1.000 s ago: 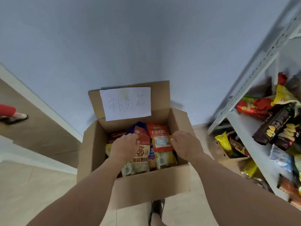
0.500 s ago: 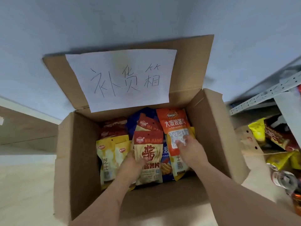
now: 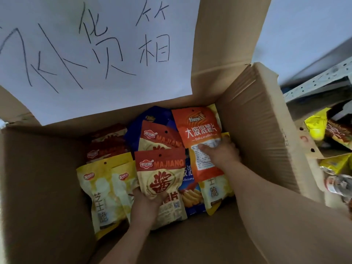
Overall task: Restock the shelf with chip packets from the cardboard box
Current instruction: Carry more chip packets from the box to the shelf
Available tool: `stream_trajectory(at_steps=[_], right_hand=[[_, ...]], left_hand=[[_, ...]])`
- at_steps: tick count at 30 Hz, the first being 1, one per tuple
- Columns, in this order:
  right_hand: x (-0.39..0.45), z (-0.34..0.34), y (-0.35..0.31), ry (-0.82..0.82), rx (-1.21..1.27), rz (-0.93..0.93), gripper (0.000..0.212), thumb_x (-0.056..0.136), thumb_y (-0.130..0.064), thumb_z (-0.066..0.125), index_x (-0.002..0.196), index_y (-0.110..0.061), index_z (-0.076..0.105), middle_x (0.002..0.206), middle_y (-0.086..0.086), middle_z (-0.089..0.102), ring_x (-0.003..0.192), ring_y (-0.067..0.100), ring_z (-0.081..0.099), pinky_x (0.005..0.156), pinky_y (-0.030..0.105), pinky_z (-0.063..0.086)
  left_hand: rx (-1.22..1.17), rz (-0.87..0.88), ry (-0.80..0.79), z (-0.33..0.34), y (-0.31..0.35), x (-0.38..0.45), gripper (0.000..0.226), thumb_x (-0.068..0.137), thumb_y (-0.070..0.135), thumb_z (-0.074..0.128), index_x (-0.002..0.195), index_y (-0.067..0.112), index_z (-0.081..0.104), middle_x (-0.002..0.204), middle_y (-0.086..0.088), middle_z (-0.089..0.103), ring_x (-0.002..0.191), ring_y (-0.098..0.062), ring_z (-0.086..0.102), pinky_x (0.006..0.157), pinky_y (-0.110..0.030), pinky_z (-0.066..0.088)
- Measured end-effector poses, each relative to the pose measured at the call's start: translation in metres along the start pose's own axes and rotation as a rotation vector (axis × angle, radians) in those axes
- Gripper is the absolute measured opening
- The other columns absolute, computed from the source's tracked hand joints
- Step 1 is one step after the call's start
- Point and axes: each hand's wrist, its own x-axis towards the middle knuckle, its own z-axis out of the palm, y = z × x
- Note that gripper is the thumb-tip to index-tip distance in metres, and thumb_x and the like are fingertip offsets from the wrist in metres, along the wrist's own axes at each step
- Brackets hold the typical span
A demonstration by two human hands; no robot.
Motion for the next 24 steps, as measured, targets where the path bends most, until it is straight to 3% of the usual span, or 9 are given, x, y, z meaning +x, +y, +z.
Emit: stream_trajectory(at_steps=[4,6,9,13,16,19,24], right_hand=[[0.008,0.008,0.009,-0.082,0.206,0.058,0.102,0.032,-0.085,0.074,0.115,-0.028,0.057,0.114,-0.001,0.068,0.103,0.025,0.066,0.095,0.049,0.053],[0.006,0.011,0.014,-0.104,0.331,0.037,0.077,0.049,-0.074,0.083,0.107,-0.028,0.061,0.104,-0.003,0.072,0.093,0.021,0.069,0.090,0.046,0.056],[-0.010,0.010,0.020,-0.132,0.563,-0.026,0.032,0.077,-0.042,0.085,0.096,-0.027,0.063,0.102,-0.001,0.073,0.091,0.020,0.071,0.084,0.040,0.058],[-0.032,0.003,0.031,-0.240,0.707,-0.065,0.017,0.086,-0.025,0.078,0.097,-0.025,0.065,0.098,-0.002,0.074,0.084,0.014,0.070,0.062,0.025,0.052],[-0.056,-0.011,0.039,-0.223,0.746,-0.072,0.017,0.088,-0.025,0.077,0.101,-0.024,0.066,0.097,-0.002,0.075,0.083,0.015,0.073,0.063,0.027,0.053],[-0.097,-0.034,0.041,-0.194,0.811,-0.098,0.028,0.088,-0.029,0.077,0.113,-0.024,0.067,0.101,-0.002,0.077,0.086,0.017,0.075,0.071,0.033,0.058],[-0.196,-0.094,0.042,-0.114,0.873,-0.222,0.024,0.090,-0.038,0.074,0.111,-0.027,0.070,0.108,-0.004,0.076,0.096,0.019,0.073,0.093,0.043,0.056]], left_hand=[[-0.070,-0.006,-0.088,-0.010,-0.006,0.003,0.064,0.087,0.012,0.077,0.133,0.013,0.032,0.115,0.000,0.054,0.113,-0.023,0.054,0.096,-0.038,0.044],[-0.107,0.001,-0.121,-0.013,-0.012,0.005,0.053,0.087,0.004,0.075,0.122,0.017,0.037,0.112,0.002,0.057,0.108,-0.021,0.053,0.093,-0.036,0.043],[-0.173,-0.010,-0.190,-0.014,-0.020,0.003,0.029,0.090,0.002,0.071,0.105,0.024,0.060,0.102,0.009,0.068,0.101,-0.020,0.062,0.089,-0.035,0.045],[-0.262,-0.022,-0.231,-0.014,-0.021,-0.009,0.021,0.092,0.006,0.069,0.102,0.023,0.064,0.101,0.005,0.072,0.093,-0.016,0.064,0.083,-0.035,0.047],[-0.297,-0.012,-0.264,-0.023,-0.011,-0.027,0.016,0.093,0.003,0.067,0.102,0.017,0.065,0.097,0.000,0.074,0.091,-0.019,0.067,0.070,-0.031,0.050],[-0.276,0.038,-0.304,-0.048,0.003,-0.058,0.015,0.093,0.007,0.067,0.106,0.015,0.064,0.099,-0.003,0.075,0.092,-0.019,0.069,0.069,-0.031,0.051],[-0.150,0.161,-0.388,-0.095,0.033,-0.127,0.020,0.092,0.018,0.072,0.110,0.019,0.065,0.099,0.000,0.079,0.100,-0.025,0.071,0.088,-0.042,0.056]])
